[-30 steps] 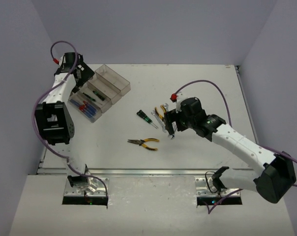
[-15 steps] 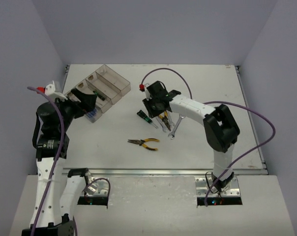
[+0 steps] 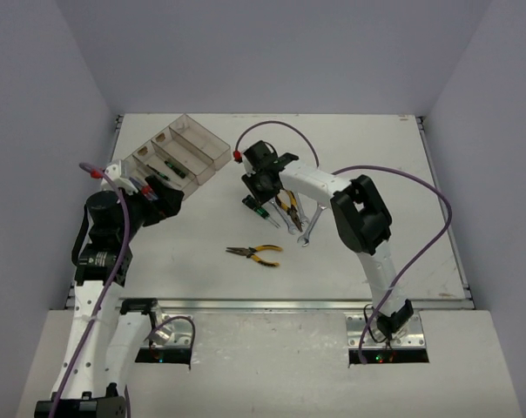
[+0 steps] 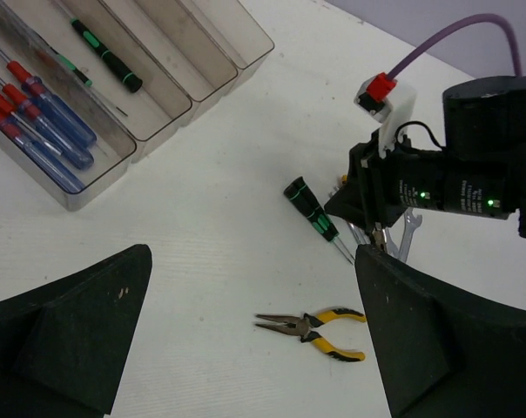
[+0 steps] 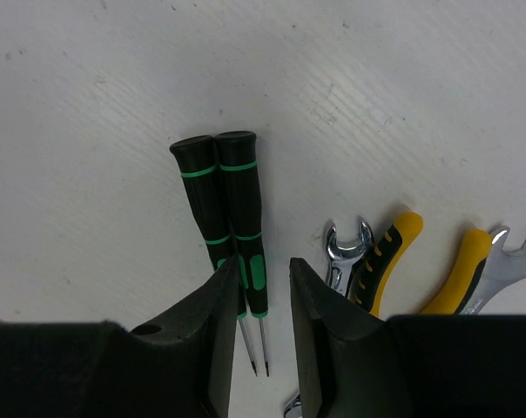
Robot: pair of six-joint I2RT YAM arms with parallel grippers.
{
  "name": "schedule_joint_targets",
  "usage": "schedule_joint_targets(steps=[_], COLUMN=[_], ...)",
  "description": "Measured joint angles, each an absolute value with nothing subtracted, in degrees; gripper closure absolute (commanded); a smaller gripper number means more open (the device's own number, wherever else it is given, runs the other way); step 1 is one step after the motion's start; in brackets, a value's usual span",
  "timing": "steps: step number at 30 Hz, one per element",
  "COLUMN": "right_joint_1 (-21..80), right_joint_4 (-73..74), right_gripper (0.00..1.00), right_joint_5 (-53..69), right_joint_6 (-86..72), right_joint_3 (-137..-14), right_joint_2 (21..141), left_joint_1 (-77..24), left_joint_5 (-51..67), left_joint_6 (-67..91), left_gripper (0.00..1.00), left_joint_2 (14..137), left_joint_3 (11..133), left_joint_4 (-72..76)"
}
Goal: Sort the tools into containers
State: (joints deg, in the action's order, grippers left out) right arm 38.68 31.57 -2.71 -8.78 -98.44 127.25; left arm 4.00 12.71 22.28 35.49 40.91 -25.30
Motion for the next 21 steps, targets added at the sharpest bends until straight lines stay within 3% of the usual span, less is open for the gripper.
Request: schedule_joint_targets(steps=[11,17,21], right_joint_1=[38.7,38.5,38.5], right_joint_4=[32.3,32.2,32.2], right_gripper=[0.77,0.95,1.00], right_joint_5=[-2.6,-2.7,-2.6], right_joint_6=[-8.7,-8.6,-8.7], right_joint_3=[-98.7,-98.7,-98.7], right_joint_2=[130.5,130.6,130.6], left_joint_1=[3.7,3.2,3.1], left_joint_5=[13.0,13.1,13.7], left_joint_6=[22.1,22.1,22.1], left_gripper=[0.00,0.00,0.00], left_joint_2=[34.8,34.7,34.7], left_joint_3=[40.9,40.9,40.8], left_joint_4=[-25.0,-25.0,-24.8])
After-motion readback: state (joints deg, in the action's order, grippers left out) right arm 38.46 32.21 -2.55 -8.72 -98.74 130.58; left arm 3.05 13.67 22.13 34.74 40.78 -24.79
